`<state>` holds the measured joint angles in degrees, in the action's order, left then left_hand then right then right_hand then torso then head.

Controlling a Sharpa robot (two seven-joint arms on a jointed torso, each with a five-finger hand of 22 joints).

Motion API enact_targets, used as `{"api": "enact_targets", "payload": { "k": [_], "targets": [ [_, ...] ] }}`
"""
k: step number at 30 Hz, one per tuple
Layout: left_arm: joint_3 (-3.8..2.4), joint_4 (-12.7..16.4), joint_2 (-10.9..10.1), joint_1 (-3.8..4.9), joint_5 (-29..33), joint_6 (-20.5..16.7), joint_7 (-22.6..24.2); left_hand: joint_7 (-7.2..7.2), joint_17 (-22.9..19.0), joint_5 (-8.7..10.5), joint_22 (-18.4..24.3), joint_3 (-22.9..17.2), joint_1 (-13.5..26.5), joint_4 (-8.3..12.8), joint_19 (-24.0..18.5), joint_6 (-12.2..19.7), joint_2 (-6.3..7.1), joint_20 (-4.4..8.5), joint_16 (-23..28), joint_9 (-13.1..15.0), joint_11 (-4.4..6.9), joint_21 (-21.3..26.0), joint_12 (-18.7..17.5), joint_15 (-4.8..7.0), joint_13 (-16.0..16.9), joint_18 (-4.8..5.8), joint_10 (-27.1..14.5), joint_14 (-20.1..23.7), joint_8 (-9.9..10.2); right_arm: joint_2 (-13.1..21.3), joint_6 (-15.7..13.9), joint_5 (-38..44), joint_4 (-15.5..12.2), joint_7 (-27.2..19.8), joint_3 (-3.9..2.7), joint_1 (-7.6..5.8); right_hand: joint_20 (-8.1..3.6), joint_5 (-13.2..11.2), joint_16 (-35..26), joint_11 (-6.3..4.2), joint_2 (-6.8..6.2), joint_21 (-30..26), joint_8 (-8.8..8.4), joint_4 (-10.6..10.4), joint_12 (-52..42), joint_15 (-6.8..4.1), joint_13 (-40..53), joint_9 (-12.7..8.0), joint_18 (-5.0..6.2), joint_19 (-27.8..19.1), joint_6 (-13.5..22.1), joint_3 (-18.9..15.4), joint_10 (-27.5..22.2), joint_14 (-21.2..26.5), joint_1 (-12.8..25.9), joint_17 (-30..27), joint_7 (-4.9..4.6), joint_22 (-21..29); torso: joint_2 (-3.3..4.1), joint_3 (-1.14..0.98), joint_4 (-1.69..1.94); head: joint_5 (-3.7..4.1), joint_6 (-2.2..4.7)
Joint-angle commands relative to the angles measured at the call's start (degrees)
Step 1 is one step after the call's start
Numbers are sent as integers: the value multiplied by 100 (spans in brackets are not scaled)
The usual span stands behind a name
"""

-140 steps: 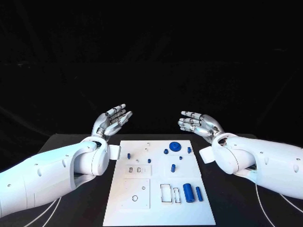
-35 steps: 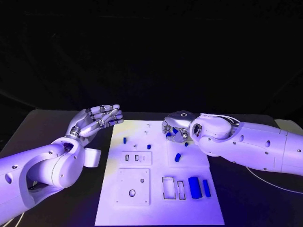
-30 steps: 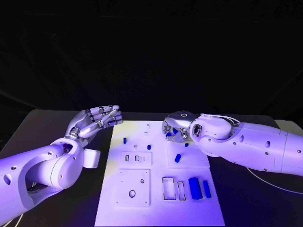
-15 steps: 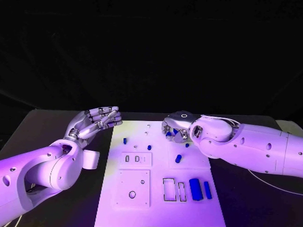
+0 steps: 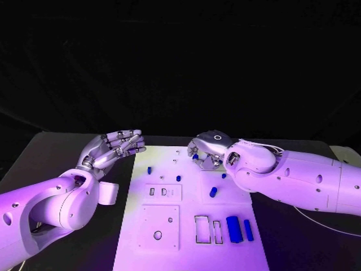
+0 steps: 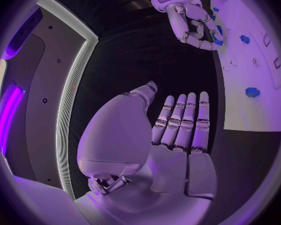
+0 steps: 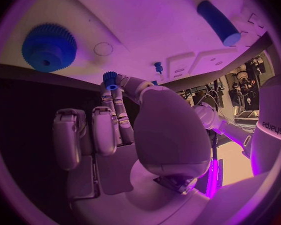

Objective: Assemble the parts on the task board

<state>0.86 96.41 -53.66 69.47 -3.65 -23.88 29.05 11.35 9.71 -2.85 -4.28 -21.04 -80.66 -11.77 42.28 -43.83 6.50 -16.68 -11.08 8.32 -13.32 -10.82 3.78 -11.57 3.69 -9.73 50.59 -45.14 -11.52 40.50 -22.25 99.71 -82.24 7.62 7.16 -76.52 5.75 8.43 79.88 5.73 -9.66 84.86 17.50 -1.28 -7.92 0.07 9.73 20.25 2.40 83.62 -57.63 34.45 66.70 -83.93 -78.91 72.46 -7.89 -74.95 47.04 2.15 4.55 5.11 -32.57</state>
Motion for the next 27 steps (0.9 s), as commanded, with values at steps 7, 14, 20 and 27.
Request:
{"api": "enact_targets", "payload": {
  "k": [7,14,20,27],
  "targets": [
    [-5,22,19,8,11,70,65,481,-4,-6,10,-52,30,1,-21,11,-44,4,25,-6,-11,10,-8,4,-5,72,-39,11,24,-226,-536,170,207,198,-14,-4,-10,-28,39,-166,3,44,28,29,-14,-46,168,26,-69,216,-2,-6,201,-276,4,-13,-8,-760,25,14,19,1,23],
    [-5,47,26,8,12,75,68,481,-4,-6,10,-52,30,1,-21,11,-44,4,25,-6,-11,10,-8,4,-5,72,-39,11,24,-464,-673,130,454,161,-19,-4,-9,-40,37,-167,7,85,30,30,-15,-46,171,32,-84,252,-5,-4,204,-275,9,-19,-7,-825,43,18,33,-6,25],
    [-5,76,16,8,12,81,77,482,-5,-6,11,-56,31,4,-20,14,-44,3,27,-8,-11,10,-8,3,-5,72,-41,8,27,-607,-725,86,607,118,-20,-1,-9,-38,30,-166,8,117,28,31,-11,-45,172,35,-95,280,1,-2,198,-272,17,-34,-7,-876,64,25,43,1,19],
    [-5,97,5,9,12,84,83,482,-5,-6,11,-56,31,4,-20,14,-44,3,27,-8,-11,10,-8,3,-5,72,-41,8,27,-709,-833,35,701,75,-20,0,-7,-24,19,-162,10,138,19,35,-2,-43,175,42,-102,296,22,6,185,-266,29,-58,-11,-908,70,32,55,9,11]
  ]
}}
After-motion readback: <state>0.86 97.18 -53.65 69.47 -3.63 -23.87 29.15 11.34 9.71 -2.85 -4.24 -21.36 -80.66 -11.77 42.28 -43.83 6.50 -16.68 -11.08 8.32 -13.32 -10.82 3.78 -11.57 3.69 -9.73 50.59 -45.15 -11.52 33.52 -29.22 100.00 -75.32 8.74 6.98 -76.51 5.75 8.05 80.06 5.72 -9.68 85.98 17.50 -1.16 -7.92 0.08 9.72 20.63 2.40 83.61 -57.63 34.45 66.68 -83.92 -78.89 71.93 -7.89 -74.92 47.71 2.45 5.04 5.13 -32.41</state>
